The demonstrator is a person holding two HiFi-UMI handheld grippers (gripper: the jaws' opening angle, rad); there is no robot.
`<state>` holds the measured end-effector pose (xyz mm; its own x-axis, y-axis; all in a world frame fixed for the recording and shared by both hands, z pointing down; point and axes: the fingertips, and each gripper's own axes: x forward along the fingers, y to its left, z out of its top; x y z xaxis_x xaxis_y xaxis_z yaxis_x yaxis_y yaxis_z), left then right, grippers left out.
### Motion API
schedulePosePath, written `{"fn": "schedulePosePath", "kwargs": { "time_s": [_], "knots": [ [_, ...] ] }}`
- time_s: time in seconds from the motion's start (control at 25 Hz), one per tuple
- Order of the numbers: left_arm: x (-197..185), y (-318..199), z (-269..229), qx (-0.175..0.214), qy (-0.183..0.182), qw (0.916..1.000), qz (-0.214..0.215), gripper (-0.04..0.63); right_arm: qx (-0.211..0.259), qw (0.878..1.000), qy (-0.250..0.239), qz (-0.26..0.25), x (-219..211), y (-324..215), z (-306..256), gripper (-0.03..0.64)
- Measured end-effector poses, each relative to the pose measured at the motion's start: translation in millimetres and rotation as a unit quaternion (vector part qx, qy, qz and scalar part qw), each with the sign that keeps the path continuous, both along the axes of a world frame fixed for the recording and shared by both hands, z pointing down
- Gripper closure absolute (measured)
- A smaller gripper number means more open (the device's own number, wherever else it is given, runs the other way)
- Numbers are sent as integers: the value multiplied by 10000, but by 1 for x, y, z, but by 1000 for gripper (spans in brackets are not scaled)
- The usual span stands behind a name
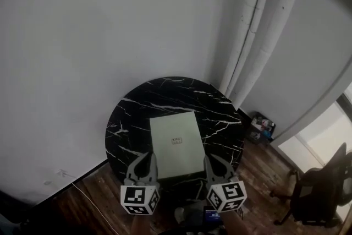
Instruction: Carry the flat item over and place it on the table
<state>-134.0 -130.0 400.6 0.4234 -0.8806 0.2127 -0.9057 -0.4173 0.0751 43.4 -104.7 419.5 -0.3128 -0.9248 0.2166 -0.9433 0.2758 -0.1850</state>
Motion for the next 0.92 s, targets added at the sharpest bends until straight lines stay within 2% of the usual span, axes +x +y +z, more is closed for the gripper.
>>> {"fn": "schedulePosePath", "kwargs": {
  "time_s": [0.4, 0.92],
  "knots": [
    [-2, 15, -16, 165, -14, 9998, 87, 583, 59, 10000, 18, 75, 2, 16, -6, 598],
    [-2, 12, -11, 73, 5, 9999, 135, 583, 33, 9999, 57, 141, 9, 7, -4, 600]
  ]
}}
